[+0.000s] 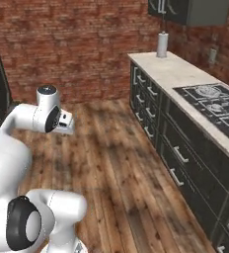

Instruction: Clear the mugs and bowl far away from the sink.

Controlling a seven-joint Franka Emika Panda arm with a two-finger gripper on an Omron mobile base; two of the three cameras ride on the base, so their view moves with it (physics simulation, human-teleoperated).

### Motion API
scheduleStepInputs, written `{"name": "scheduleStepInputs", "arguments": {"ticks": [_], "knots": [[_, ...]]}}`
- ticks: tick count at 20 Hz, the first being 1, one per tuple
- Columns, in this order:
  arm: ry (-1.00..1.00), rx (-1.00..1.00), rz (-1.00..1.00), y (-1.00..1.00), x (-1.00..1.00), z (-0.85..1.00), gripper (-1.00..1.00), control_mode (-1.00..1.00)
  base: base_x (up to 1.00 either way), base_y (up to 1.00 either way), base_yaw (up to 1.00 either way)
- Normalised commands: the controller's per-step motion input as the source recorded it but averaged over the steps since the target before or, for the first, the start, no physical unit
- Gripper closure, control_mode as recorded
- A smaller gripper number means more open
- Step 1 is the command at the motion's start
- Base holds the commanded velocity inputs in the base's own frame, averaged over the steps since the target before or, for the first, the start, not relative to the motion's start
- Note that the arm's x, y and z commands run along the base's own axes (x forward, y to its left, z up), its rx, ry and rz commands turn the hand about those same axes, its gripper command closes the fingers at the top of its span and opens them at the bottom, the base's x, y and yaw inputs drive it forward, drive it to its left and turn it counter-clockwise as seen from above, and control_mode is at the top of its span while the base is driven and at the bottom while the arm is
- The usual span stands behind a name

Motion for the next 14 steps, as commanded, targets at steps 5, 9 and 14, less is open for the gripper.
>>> {"name": "scheduleStepInputs", "arguments": {"ticks": [5,9,14], "knots": [[0.0,0.0,0.0,0.0,0.0,0.0,-1.0,1.0,0.0,0.0,0.82],[0.0,0.0,0.0,0.0,0.0,0.0,-1.0,1.0,0.0,0.0,0.83],[0.0,0.0,0.0,0.0,0.0,0.0,-1.0,1.0,0.0,0.0,0.84]]}}
